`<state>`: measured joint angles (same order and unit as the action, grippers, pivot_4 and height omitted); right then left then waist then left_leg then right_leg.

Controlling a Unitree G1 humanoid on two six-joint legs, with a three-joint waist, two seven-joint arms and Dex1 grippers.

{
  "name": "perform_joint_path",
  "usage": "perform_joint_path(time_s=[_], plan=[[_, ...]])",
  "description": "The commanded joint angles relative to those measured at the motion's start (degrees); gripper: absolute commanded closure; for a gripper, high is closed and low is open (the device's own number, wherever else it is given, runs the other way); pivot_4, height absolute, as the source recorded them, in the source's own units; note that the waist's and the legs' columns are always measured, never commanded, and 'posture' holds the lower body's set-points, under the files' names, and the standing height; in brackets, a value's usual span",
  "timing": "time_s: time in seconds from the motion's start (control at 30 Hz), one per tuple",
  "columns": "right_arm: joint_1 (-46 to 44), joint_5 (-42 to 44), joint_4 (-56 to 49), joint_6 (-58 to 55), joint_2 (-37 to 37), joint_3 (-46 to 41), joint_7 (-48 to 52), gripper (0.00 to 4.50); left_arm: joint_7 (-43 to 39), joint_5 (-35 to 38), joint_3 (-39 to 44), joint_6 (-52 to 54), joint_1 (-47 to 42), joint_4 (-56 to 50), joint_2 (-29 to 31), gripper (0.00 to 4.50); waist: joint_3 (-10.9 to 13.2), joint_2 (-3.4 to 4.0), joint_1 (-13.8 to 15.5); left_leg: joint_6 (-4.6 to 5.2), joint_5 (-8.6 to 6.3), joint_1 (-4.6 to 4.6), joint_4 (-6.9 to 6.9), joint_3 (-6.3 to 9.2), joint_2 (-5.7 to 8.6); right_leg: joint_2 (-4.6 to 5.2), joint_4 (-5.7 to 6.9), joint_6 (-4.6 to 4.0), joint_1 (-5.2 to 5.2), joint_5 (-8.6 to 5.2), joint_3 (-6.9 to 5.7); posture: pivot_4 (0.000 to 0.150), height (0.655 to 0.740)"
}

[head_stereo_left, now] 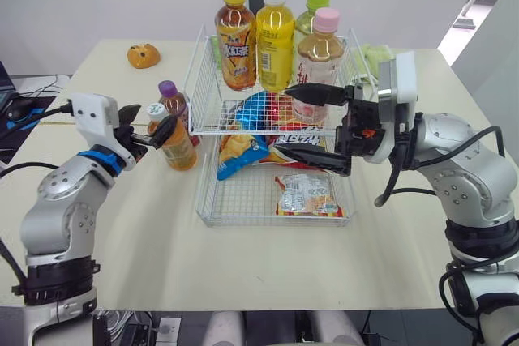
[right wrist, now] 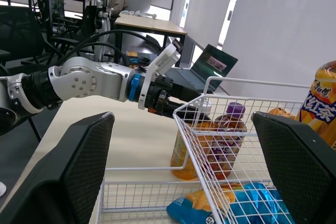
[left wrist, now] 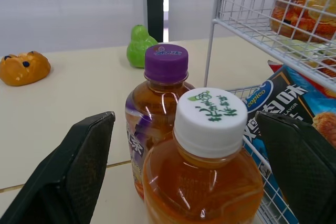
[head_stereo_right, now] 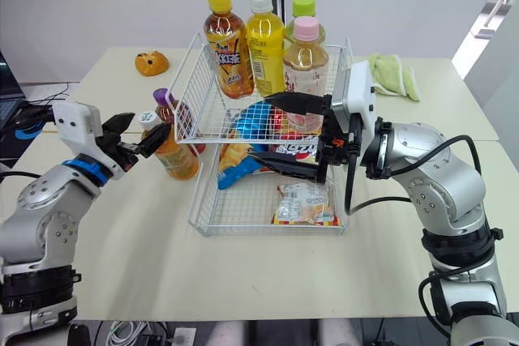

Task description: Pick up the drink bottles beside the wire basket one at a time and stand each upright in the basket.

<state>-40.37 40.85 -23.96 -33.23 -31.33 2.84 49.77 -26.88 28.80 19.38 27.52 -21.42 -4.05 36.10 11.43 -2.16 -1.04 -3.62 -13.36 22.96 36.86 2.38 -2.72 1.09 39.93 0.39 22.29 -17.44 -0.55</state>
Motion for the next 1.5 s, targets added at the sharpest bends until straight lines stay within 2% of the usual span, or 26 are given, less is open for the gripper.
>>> perform_joint_path(time_s=[0.03,0.5,0.63,0.87,1.2,1.5], plan=[[-0.67,0.88,-2.00,-0.24,-0.76,-2.28,-0.70,0.00,-0.66,-1.15,-0.40,-2.30,-1.84,0.62,-0.31,0.03,0.00,0.00,0.00,0.00,0.00,0.00,0.00,-0.01,0.00,0.00,0.00,0.00,0.00,0.00,0.00,0.150,0.7400],[-0.34,1.72,-3.85,-1.53,-0.98,-2.67,-2.31,0.00,-2.90,-1.68,-0.67,-4.47,-2.42,1.99,-0.81,0.03,0.00,0.00,-0.02,0.00,0.00,-0.01,0.00,-0.01,0.00,0.00,0.01,0.01,0.00,0.01,0.00,0.150,0.7400],[-0.21,1.93,-4.19,-1.69,-0.87,-2.63,-2.54,0.00,-2.80,-1.85,-0.62,-4.47,-2.38,2.18,-0.91,0.90,0.00,0.00,-0.02,0.00,0.00,-0.01,0.00,-0.01,0.00,0.00,0.01,0.01,0.00,0.01,0.00,0.150,0.7400],[0.06,1.81,-4.33,-1.52,-0.78,-2.61,-2.46,0.00,-3.10,-2.20,-0.67,-4.71,-2.61,2.74,-0.81,3.15,0.00,0.00,-0.02,0.00,0.00,-0.03,0.01,-0.01,0.00,0.00,0.01,0.01,-0.01,0.01,0.00,0.150,0.7400],[0.05,1.24,-3.61,-0.85,-0.41,-2.31,-2.09,0.00,-4.43,-1.50,1.72,-4.08,-1.95,2.46,1.29,3.15,0.00,0.00,-0.02,0.00,0.00,-0.03,0.01,0.00,0.00,0.00,0.02,0.02,-0.01,0.01,0.00,0.150,0.7400],[-0.57,1.97,-2.17,-0.47,0.55,-2.55,-0.85,0.00,-15.64,13.71,12.31,7.26,0.70,-4.25,11.67,3.15,0.05,-0.02,-0.66,0.00,0.00,0.03,-0.06,0.01,-0.04,-0.01,-0.02,0.02,0.05,0.00,0.00,0.150,0.7400]])
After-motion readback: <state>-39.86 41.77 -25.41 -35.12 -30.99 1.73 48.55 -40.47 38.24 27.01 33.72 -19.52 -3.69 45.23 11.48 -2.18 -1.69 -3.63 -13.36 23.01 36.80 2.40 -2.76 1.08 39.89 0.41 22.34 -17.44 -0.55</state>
